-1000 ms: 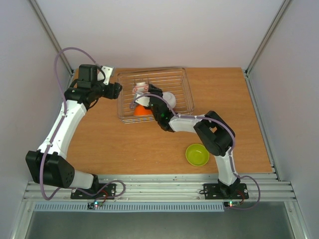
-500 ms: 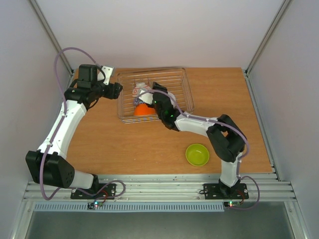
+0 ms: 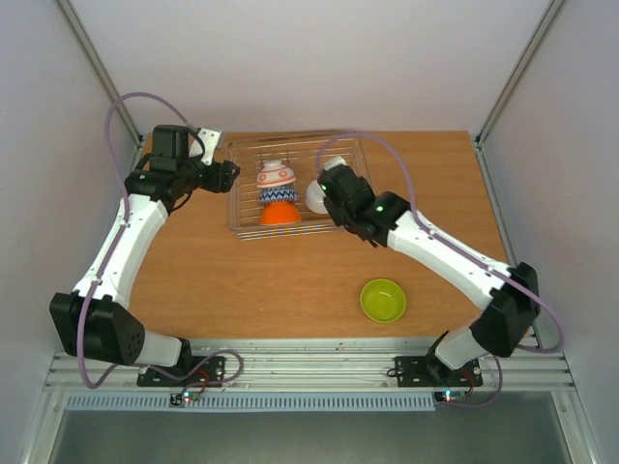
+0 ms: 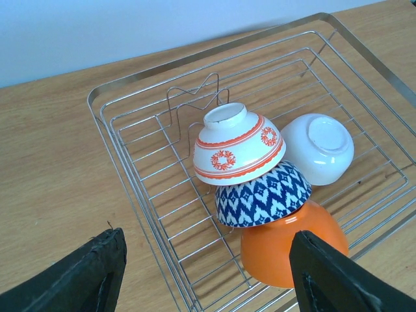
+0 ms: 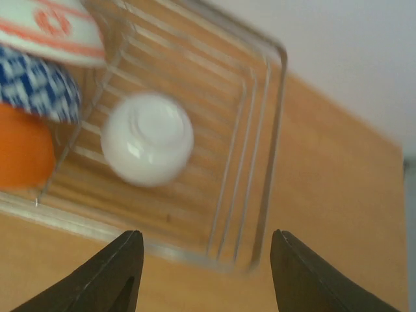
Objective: Load the bowls into the dish rack
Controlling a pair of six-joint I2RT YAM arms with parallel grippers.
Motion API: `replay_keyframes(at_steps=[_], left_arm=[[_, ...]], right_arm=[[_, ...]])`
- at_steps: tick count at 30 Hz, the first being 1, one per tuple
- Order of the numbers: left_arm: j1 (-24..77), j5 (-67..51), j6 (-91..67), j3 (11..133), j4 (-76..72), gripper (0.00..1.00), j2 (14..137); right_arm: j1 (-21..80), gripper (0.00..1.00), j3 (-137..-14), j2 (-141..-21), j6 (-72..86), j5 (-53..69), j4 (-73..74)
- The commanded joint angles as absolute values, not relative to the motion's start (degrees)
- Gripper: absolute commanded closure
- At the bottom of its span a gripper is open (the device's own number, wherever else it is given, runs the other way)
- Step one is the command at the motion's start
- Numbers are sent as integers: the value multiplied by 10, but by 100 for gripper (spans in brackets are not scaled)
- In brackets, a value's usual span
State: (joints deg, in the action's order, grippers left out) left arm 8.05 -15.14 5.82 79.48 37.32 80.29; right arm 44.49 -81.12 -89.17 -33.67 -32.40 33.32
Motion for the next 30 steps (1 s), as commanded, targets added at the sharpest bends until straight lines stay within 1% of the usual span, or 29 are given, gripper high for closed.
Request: replay_keyframes(at_steps=[1,5,9,13,21,30], left_arm=[[78,-166,51,792,352,30,798],[78,-173,48,793,353,30,802],[78,-180,45,793,354,30,805],[78,-186,43,792,356,30,805],[78,-192,41,792,355,30,811],[78,-200,40,792,356,30,812]], right_arm=[[449,45,-769,-820,6,-342,597],[450,48,-692,-743,144,-300,678],[450,50,-604,-658,218,-232,691],[450,53,-538,-608,280,-196,711],[451,55,-447,-564,343,-138,693],[451,58,-373,-596,359,-123,613]])
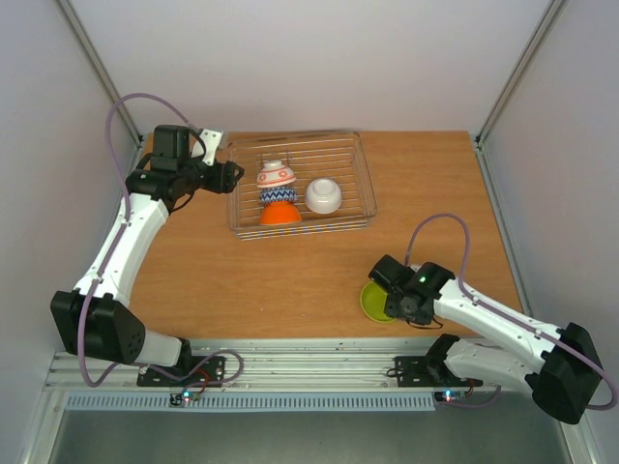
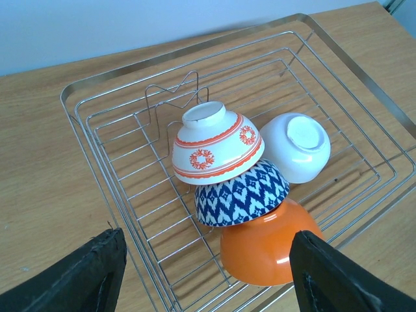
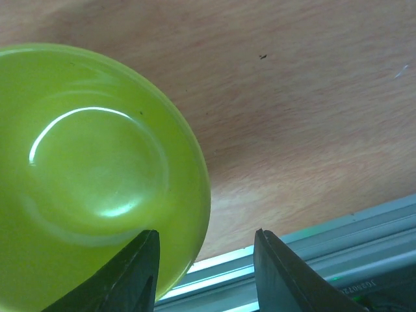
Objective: Load the bowls into the dish rack
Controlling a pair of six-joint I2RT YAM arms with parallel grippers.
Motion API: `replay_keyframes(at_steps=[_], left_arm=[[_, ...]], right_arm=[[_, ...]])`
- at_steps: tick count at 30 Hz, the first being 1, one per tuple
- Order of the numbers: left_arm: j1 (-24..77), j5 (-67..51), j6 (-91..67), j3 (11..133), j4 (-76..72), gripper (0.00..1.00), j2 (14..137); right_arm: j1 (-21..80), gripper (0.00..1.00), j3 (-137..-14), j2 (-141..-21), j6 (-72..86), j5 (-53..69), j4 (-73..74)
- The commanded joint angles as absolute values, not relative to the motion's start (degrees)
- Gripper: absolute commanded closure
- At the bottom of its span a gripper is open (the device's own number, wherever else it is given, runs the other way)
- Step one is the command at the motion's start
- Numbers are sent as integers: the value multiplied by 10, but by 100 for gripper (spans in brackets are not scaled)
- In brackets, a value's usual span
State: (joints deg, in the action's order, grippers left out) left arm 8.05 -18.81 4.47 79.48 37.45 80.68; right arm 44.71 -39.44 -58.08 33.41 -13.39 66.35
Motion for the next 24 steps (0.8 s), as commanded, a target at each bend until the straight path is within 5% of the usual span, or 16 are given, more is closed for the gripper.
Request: replay_keyframes(at_steps=[1,6,14,24], left_arm=[[78,-200,40,792,355,30,812],[78,-201,40,793,356,30,811],[78,-201,41,792,355,30,812],[78,-201,42,790,353,30,814]], right_arm=[[451,58,-371,-606,358,-124,607],[451,61,-364,-629,358,-143,597],[451,97,-354,-622,361,-154,602],[456,99,-508,-609,263,-274,684]])
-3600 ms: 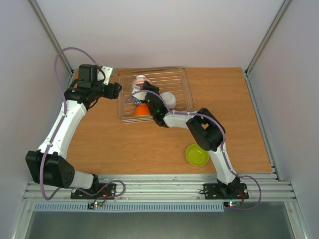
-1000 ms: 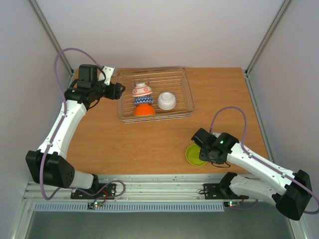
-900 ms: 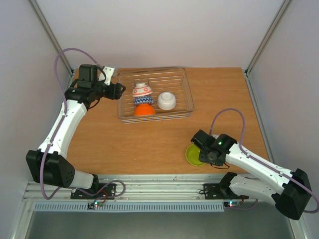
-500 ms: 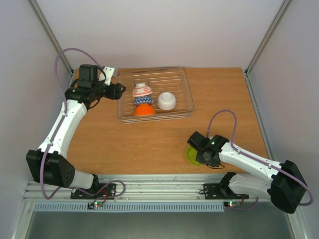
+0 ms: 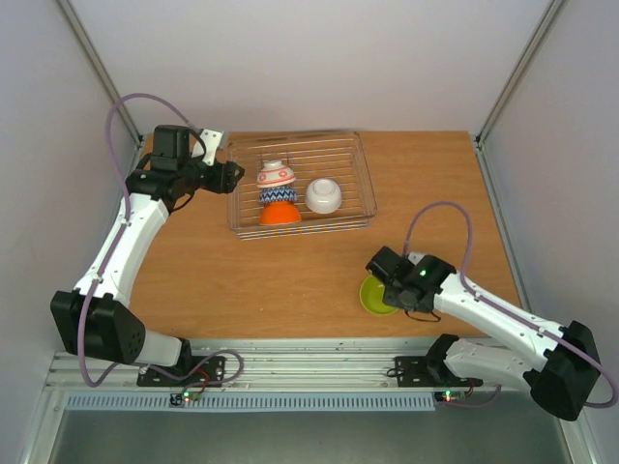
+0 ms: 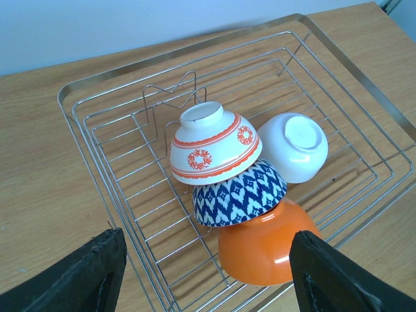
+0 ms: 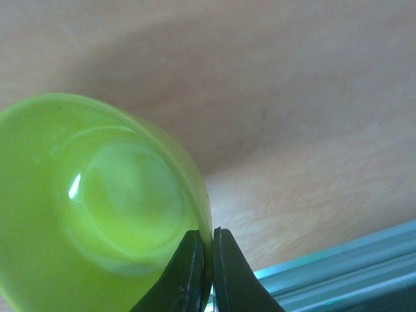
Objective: Load the bowls into the dish rack
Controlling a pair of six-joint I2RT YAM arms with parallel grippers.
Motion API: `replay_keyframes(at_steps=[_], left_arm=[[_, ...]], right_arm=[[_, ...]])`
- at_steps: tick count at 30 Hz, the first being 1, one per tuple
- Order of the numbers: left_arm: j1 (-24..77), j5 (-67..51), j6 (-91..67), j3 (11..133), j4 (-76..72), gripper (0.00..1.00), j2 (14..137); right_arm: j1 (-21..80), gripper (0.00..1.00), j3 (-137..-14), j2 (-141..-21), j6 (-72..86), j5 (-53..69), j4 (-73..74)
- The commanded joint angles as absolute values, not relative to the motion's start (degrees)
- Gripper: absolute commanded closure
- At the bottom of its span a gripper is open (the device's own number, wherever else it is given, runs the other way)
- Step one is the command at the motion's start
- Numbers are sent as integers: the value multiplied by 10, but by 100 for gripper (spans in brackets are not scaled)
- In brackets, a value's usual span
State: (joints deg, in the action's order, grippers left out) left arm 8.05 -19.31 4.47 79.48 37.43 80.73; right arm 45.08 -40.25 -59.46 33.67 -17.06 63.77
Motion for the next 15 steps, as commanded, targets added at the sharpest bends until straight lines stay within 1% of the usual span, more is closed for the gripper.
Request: replay_keyframes(at_steps=[1,4,6,8,10,15], left_arm=[[78,-201,42,790,353,30,814],[78,-202,42,791,355,30,814],[78,-201,43,792,356,30,811],[78,-198,44,791,355,30,806],[78,-198,45,790,353,30,803],[78,-198,46,789,353,30,803]], right_arm=[[455,99,-549,-628,224,-312,689],[455,99,-672,-701,95,-420,687],[454,99,-744,-751,-21,-472,658],[450,99,-803,-794,-120,-506,591],[442,99,-841,-829,-224,-506,504],[430,99,-885,-906,-478,-497,247]])
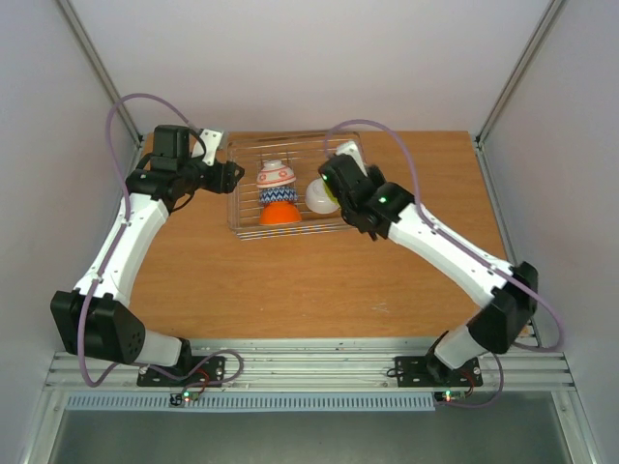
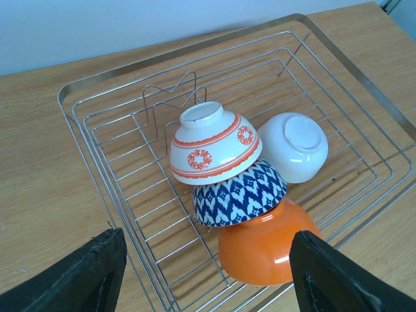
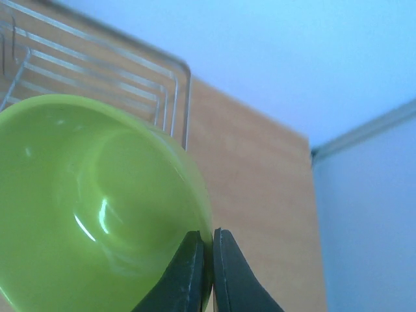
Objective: Load the bowls into the dish rack
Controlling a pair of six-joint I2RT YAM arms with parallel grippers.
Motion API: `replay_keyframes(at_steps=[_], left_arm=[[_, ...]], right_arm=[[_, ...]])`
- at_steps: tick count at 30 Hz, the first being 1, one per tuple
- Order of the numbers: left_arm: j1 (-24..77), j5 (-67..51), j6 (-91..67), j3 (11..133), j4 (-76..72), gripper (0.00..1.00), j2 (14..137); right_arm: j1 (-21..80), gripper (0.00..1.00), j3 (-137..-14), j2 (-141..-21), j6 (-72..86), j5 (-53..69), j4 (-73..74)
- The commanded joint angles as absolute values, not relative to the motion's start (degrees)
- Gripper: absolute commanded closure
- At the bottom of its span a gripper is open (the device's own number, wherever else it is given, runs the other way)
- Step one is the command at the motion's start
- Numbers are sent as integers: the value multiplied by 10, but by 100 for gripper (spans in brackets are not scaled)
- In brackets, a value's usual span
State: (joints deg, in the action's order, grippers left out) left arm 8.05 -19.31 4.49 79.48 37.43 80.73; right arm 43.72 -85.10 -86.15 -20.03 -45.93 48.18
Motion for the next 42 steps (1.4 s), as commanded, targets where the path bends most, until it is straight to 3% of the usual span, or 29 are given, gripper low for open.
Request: replay_keyframes(at_steps=[1,11,20,42], left_arm=[[78,-198,46,788,353,30,803],[78,-199,48,783,347,30,804],[78,-193,49,784,346,30,802],[78,-189,54,783,346,30,806]], right_arm=[[430,99,-894,-930,-531,-496,201],[413,99,-957,-1081,-778,-423,-120],[416,99,-919,-1213,-939,-378,-402],[406,99,-1028,-1352,-931,-291,-453]])
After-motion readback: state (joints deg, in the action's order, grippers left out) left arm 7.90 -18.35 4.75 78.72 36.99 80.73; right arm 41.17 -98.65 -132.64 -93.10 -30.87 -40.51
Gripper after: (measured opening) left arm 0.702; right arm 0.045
